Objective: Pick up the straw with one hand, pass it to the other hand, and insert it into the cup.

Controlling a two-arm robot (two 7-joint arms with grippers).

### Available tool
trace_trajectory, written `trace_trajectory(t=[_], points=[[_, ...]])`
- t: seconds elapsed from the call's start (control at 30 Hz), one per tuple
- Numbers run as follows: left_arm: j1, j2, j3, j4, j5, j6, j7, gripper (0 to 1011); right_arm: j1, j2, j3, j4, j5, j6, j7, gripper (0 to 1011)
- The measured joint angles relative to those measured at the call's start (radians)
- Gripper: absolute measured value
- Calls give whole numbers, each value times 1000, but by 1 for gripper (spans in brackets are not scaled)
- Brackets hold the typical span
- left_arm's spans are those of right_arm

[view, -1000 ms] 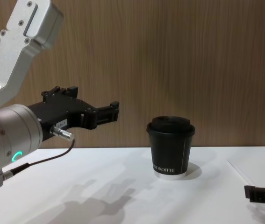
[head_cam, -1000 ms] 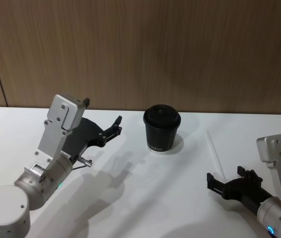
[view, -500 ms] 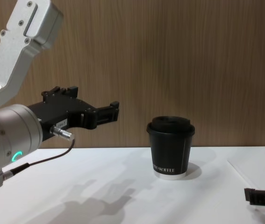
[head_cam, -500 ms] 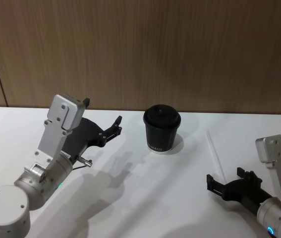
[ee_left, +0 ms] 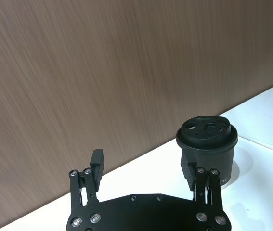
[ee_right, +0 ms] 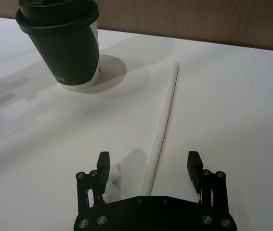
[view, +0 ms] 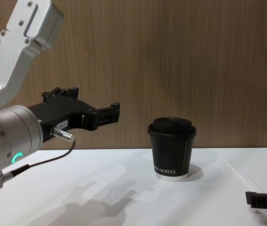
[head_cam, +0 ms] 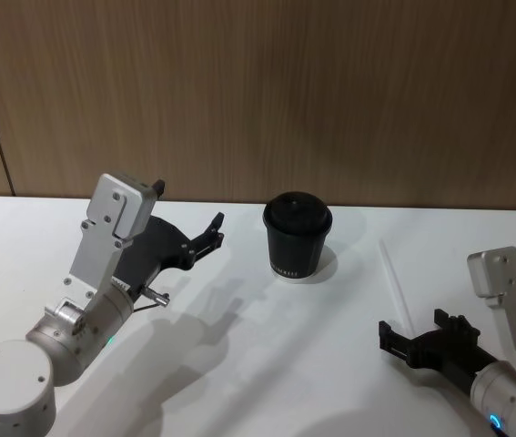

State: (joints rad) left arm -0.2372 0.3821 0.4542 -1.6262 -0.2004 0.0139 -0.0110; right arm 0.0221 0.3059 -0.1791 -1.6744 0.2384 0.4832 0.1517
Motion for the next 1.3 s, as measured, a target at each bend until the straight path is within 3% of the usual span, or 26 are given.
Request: trace_trajectory(t=[1.3], points=[[0,0,0,0,0,0,0,1003,7,-17,7,6,-33,37,17,1001]])
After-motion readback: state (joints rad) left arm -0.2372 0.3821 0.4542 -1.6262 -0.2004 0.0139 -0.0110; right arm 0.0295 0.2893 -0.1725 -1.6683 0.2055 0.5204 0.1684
